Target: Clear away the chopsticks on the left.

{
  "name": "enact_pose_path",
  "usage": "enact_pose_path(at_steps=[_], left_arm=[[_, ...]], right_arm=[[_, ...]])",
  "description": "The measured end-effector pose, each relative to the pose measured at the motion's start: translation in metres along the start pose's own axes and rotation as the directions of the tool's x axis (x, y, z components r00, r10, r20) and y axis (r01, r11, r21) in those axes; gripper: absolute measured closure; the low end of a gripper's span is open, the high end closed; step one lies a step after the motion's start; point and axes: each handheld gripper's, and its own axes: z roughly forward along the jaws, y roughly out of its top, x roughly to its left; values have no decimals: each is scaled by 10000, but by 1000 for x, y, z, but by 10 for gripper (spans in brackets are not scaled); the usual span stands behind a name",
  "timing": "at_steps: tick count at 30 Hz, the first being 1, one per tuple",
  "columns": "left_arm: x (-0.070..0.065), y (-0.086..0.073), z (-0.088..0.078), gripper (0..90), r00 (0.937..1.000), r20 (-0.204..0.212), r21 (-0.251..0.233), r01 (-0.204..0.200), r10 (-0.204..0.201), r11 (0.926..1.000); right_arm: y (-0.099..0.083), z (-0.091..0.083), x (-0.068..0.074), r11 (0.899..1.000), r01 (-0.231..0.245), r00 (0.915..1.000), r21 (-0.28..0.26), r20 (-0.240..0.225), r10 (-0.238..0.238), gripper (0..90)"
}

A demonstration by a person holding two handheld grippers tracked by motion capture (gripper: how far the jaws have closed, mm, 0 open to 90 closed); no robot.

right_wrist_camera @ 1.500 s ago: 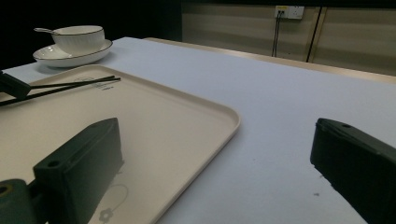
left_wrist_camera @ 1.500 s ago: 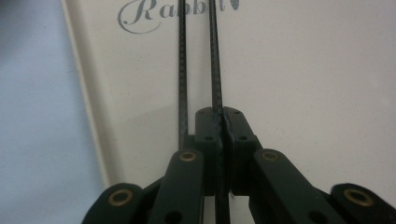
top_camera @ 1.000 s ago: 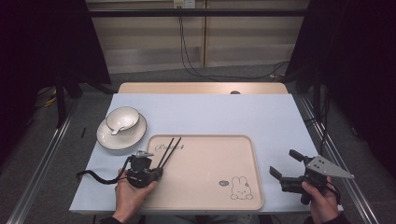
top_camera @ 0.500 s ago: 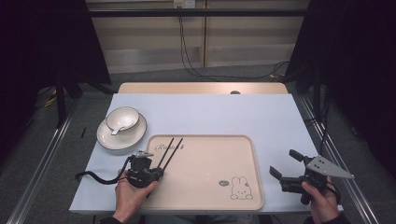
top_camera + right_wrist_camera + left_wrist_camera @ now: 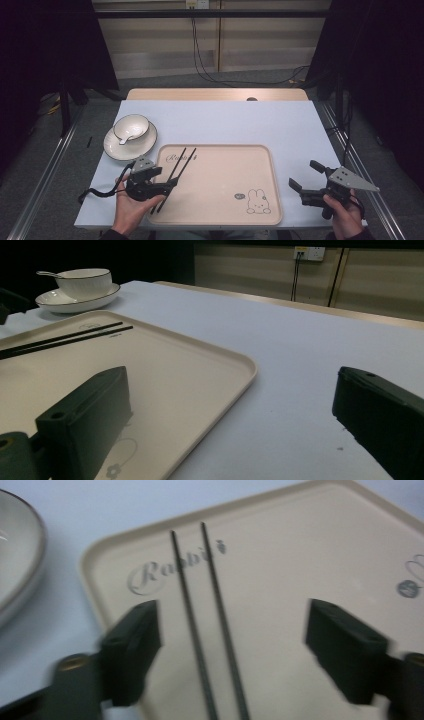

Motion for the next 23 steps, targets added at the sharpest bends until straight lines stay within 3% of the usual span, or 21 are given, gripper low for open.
enact_pose_path(at_steps=[1,4,5,9,11,13,14,15,16,17,19,20,21,23], left_arm=[[5,1,-6,99,10000,0,-348,-38,38,9994],[14,1,-14,36,9998,208,-545,11,0,9985],[23,0,-23,25,9997,210,-688,-64,79,9976],[35,-6,-34,27,9998,146,-1174,-93,111,9930],[40,-11,-41,34,9984,-332,-1308,-496,457,9902],[46,-17,-48,31,9987,-98,-1617,-513,504,9855],[49,-19,-50,27,9974,-351,-1572,-676,629,9853],[52,-22,-54,27,9917,-1120,-1729,-825,637,9815],[52,-22,-54,26,9917,-1120,-1729,-825,637,9815],[61,-29,-57,23,9972,-682,-2180,-460,318,9749],[66,-31,-59,21,9987,-455,-2188,-303,208,9753],[70,-33,-59,21,9986,-528,-2344,-51,-75,9721],[76,-36,-62,19,9965,-720,-2660,221,-427,9637],[78,-36,-63,19,9965,-664,-2696,309,-506,9625]], right_arm=[[0,0,0,10000,-9,10000,19,-13,9,18],[0,0,1,10000,-10,10000,32,-1,10,18],[0,0,0,10000,-2,10000,16,23,2,18],[0,0,1,10000,1,10000,15,32,-1,18],[0,0,1,10000,-4,10000,18,41,4,18],[0,0,0,10000,34,10000,-26,85,-34,18],[0,0,0,10000,30,10000,-4,79,-30,18],[0,0,0,10000,37,10000,0,77,-37,18],[0,0,0,10000,37,10000,0,77,-37,18],[0,0,0,10000,40,10000,-2,52,-40,18],[0,0,0,10000,69,10000,0,39,-69,18],[0,0,-1,10000,61,10000,10,34,-61,18],[0,0,-1,10000,43,10000,-18,46,-42,17],[0,0,-1,10000,50,10000,16,77,-50,17]])
